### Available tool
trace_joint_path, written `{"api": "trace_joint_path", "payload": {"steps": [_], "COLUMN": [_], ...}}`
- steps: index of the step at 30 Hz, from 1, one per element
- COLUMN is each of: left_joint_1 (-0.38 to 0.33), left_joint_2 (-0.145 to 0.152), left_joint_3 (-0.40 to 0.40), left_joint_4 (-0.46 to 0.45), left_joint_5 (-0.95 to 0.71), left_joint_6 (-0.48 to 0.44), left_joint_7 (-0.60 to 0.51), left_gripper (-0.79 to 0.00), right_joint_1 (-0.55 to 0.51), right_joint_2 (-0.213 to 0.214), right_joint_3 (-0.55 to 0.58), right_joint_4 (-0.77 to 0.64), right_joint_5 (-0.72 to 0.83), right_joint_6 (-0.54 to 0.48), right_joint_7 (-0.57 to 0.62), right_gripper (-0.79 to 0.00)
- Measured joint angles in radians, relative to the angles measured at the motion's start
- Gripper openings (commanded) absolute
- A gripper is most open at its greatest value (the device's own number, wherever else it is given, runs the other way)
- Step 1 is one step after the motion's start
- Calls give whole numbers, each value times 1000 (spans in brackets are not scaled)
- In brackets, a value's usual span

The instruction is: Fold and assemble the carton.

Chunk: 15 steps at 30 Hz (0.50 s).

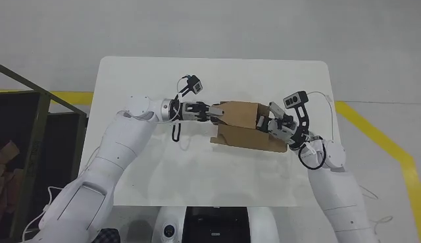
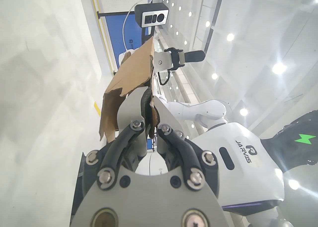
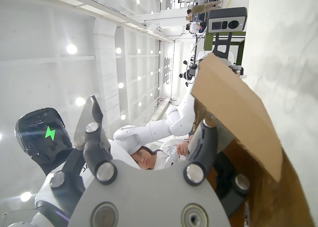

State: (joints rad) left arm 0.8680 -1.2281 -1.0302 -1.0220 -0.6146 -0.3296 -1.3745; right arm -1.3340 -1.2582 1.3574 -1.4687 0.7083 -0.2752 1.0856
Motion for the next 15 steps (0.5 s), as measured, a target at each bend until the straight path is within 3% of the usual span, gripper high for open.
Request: {"api": "trace_joint_path", "payload": {"steps": [8, 15], "left_joint_1": [-2, 0], "left_joint_2": [1, 2], "left_joint_3": [3, 2], "left_joint_4": [-11, -23], "left_joint_5": [9, 15], "left_joint_6": [19, 24], "left_joint_7": [-3, -2], "left_gripper": [-785, -785], "right_joint_1": [10, 18], "right_joint_2": [5, 9], "right_joint_3": [-12, -31], "right_joint_4": [2, -1], "right_joint_5": [-71, -167], "right_joint_6": [8, 30], "right_joint_7": [-32, -87], "right_gripper": [-394, -462]}}
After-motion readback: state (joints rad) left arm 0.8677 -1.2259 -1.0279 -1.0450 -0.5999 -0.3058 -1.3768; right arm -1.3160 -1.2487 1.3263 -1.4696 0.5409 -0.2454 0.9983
